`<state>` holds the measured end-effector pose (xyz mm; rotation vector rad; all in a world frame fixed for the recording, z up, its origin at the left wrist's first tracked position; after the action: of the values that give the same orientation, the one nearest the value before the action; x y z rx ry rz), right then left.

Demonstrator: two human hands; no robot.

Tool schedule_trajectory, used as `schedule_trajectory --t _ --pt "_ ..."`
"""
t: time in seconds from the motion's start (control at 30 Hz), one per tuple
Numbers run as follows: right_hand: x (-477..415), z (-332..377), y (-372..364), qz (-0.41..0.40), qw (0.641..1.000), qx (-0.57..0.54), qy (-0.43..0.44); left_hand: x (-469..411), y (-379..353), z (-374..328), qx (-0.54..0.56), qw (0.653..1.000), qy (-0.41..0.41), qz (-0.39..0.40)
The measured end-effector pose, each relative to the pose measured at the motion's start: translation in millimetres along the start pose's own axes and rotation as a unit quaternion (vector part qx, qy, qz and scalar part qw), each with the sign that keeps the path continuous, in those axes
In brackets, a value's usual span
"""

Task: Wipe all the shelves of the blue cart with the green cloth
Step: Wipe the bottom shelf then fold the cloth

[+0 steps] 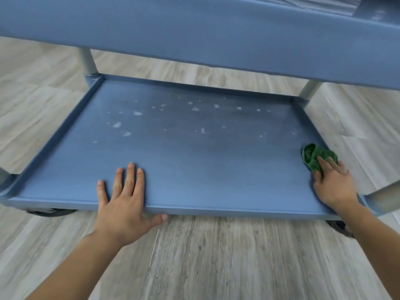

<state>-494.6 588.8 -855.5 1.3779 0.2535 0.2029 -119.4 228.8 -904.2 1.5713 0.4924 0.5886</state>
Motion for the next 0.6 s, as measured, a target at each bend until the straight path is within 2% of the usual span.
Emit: schedule_trajectory --t 0.1,0.27,0.43,0.6 --pt "-2 13 -2 -0.026 0.998 -0.04 -0.04 -2 -3 2 -0.015 1.0 -0.005 -0.001" --pt "-7 66 -10 -0.009 0.997 -0.057 -0.06 1 -6 1 -0.026 0.999 -0.017 -0.027" --pt "4 172 -35 -0.014 0.996 -0.085 0.003 0 -9 1 -0.034 0.998 -0.024 -0.036" --pt "41 308 -60 0.023 0.989 -0.106 0.1 1 -7 -2 -0.034 0.999 -0.014 -0.024"
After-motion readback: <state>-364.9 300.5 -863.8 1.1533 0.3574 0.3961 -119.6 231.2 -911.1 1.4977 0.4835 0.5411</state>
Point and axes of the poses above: each hand's wrist, its own x-axis away from the middle knuckle, its own y-axis out of the back of the hand, z = x × y, the point moved 8 cm from there along -x, towards the middle knuckle, and after that the axes turned 5 degrees about -x, right-handed, at the moved point
